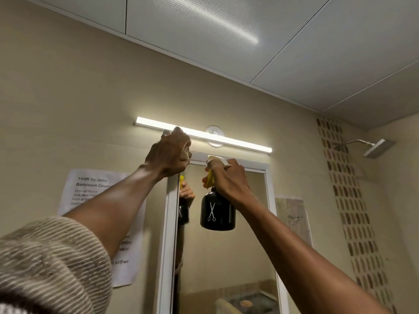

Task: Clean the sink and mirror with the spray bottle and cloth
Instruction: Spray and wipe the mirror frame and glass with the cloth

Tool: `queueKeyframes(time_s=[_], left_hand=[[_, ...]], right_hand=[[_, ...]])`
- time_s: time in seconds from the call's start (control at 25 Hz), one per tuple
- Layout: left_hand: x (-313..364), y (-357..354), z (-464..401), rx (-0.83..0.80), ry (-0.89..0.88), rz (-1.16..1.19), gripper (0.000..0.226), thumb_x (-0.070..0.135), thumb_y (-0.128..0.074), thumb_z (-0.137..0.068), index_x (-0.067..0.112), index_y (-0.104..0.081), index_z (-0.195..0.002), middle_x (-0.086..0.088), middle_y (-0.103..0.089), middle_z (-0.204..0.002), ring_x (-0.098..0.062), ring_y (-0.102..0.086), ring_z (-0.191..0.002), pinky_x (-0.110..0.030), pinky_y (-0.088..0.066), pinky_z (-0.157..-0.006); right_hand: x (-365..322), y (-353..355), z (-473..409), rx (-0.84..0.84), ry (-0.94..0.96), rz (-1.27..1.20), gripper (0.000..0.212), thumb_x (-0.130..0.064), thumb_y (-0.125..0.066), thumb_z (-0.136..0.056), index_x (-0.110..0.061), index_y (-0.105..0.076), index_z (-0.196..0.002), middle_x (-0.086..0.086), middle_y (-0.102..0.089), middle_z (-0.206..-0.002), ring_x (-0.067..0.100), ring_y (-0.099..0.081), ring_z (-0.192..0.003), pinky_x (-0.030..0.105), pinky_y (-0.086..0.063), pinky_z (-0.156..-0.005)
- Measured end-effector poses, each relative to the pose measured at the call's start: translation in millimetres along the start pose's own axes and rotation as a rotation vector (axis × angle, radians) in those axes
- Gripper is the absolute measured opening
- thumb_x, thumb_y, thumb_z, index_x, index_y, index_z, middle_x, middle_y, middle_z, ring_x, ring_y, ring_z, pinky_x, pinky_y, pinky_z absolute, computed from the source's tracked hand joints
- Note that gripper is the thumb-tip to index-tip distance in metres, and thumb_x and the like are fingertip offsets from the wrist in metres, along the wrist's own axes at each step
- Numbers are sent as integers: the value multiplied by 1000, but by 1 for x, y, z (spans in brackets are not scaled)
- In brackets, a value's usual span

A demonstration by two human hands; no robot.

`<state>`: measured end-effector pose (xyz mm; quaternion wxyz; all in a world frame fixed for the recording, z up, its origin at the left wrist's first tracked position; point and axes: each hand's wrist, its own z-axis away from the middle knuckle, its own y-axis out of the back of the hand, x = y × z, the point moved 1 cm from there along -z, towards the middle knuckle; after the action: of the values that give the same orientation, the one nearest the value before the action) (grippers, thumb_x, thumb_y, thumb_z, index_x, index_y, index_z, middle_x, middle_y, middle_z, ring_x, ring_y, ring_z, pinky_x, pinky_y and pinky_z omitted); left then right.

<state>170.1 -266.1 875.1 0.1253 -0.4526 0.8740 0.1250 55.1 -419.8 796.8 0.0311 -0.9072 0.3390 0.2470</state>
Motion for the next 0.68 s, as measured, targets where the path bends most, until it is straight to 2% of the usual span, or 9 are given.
queueKeyframes(time_s=[0.08,0.16,0.36,0.48,0.68], left_hand=[[2,-8,-5,1,-47,-77,27,25,-62,-74,23,-48,-97,-2,-46,-106,-28,-50,-97,-32,-42,-55],[10,-13,-14,0,-55,-122,28,26,-62,-72,21,-50,-97,-4,-47,-107,-29,-50,-96,-38,-50,-60],[44,-39,-38,-112,-146,-197,36,30,-63,-73,16,-56,-105,-11,-51,-114,-34,-54,-104,-44,-53,-72],[66,-59,-51,-173,-153,-242,40,35,-61,-78,15,-56,-113,-12,-50,-125,-35,-53,-113,-46,-52,-82],[94,-87,-66,-176,-130,-257,43,39,-56,-82,17,-53,-118,-9,-49,-125,-34,-50,-119,-45,-49,-86]], right_hand=[[8,9,-3,33,-24,14,41,-33,-49,-104,3,-66,-112,15,-76,-88,19,-73,-72,17,-53,-49],[16,21,-4,125,-74,8,40,-33,-50,-104,4,-63,-116,14,-75,-87,14,-68,-65,11,-47,-42],[36,53,-1,203,-102,81,43,-33,-49,-103,5,-67,-110,15,-77,-82,16,-69,-61,10,-45,-41],[42,69,-2,216,-140,100,46,-35,-49,-102,6,-65,-116,12,-76,-79,15,-70,-61,10,-44,-39],[50,95,-5,250,-125,143,40,-37,-48,-103,-4,-72,-104,9,-79,-82,13,-70,-66,21,-45,-53]])
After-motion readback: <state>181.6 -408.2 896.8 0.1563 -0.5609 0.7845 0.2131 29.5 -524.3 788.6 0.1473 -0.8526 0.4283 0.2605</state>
